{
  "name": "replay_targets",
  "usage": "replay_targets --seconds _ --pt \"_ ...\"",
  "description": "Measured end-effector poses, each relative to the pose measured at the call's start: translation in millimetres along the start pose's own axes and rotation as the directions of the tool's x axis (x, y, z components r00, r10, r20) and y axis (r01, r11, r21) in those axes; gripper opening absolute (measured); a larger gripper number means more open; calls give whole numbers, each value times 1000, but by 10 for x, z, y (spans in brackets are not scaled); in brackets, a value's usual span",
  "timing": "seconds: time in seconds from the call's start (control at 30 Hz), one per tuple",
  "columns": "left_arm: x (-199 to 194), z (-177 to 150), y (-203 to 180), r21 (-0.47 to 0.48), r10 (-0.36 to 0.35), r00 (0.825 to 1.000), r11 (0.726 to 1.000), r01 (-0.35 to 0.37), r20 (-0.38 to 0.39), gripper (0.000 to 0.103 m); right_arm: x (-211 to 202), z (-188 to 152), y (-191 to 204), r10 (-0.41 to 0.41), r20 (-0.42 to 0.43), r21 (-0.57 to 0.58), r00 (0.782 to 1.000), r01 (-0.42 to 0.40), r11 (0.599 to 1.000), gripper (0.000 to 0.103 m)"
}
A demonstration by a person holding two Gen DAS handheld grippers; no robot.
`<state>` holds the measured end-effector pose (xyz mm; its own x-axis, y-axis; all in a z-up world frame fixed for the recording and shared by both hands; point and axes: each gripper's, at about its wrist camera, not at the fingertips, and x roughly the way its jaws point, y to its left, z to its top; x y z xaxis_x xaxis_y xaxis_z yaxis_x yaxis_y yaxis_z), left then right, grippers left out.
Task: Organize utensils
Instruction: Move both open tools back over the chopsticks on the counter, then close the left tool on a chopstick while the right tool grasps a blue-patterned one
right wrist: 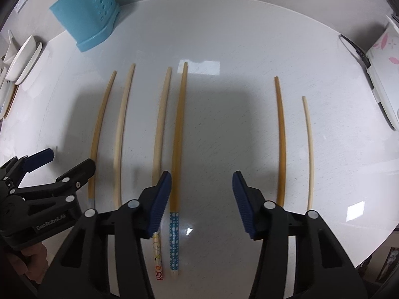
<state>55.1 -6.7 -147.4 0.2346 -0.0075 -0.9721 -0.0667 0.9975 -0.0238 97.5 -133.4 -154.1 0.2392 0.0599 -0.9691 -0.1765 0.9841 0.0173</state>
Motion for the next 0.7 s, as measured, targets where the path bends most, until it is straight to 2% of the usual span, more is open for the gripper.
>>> replay_targets --seconds 0.13,0.23,0.33,0.57,0.6,0.7 --pt "36 34 -67 20 24 1000 1000 -24 -10 87 30 -62 93 -3 -15 -20 1000 3 1000 39" --pt "52 65 -164 37 35 999 999 -35 -12 80 58 -61 130 -8 -28 -25 1000 8 1000 32" --pt "10 40 -163 55 33 999 998 -32 -29 65 73 -60 146 -10 -41 -21 999 9 1000 25" --pt "-7 96 -199 76 36 996 997 -29 -82 16 82 -45 89 -6 -78 20 997 8 1000 8" --pt "-4 98 -196 78 43 996 996 -37 -84 12 83 -46 86 -6 -81 23 997 8 1000 7" --pt "1 105 -171 71 35 996 997 -29 -88 7 86 -52 61 -3 -86 42 996 7 999 7"
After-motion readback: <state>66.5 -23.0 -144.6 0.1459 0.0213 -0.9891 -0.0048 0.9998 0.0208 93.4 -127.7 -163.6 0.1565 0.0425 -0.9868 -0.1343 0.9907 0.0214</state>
